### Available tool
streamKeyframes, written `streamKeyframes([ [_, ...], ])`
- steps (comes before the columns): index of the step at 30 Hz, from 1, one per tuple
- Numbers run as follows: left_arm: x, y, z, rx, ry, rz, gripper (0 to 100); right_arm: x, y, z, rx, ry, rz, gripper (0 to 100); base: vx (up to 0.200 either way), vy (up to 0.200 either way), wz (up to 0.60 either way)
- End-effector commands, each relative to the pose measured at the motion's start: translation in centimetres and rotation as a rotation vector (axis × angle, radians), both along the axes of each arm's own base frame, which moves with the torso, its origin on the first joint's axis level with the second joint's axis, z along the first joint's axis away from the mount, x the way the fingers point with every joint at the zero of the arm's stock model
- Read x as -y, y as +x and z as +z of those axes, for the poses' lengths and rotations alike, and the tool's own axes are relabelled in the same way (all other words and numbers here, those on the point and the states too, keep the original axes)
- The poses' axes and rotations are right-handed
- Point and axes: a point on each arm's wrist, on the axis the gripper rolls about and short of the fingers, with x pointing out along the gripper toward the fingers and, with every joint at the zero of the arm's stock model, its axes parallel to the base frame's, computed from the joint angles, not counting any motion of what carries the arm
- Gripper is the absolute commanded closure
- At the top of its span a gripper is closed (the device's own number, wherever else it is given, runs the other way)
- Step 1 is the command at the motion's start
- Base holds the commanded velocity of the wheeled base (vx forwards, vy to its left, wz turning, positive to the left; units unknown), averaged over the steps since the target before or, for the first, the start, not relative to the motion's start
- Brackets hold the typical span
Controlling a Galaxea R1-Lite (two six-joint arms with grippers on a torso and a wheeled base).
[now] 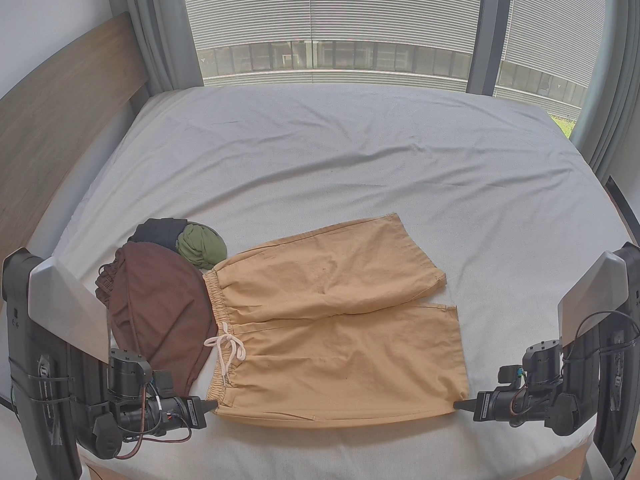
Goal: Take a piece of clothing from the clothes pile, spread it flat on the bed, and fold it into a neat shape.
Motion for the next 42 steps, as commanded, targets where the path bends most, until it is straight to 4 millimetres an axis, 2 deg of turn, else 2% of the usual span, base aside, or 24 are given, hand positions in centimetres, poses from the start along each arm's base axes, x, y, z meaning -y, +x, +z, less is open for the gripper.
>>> streamKeyframes([
  [1,-0.1,-0.5,0.3,-0.005,-0.006,-0.006,100,0.3,-0.7,0.9,0.014,-0.012,0.004,100,0.0,0.0,0.0],
  [8,-0.1,-0.6,0.7,-0.003,-0.016,-0.017,100,0.5,-1.2,0.9,0.022,-0.049,0.041,100,0.0,0.0,0.0],
  [12,0.0,-0.6,1.5,0.035,-0.024,-0.021,100,0.9,-1.0,1.2,0.048,-0.062,0.042,100,0.0,0.0,0.0],
  [23,0.0,-1.0,2.8,0.066,0.008,-0.059,100,0.8,-1.7,2.6,0.05,-0.086,0.083,100,0.0,0.0,0.0],
  [31,-0.2,-1.2,5.4,0.171,-0.021,-0.056,100,1.0,-1.8,5.4,0.15,-0.075,0.068,100,0.0,0.0,0.0],
  [35,-0.1,-1.0,5.6,0.194,-0.029,-0.056,100,0.9,-1.6,6.3,0.205,-0.067,0.065,100,0.0,0.0,0.0],
  [42,0.1,0.2,6.4,0.264,-0.104,-0.011,100,0.7,0.6,7.6,0.338,-0.034,0.04,100,0.0,0.0,0.0],
])
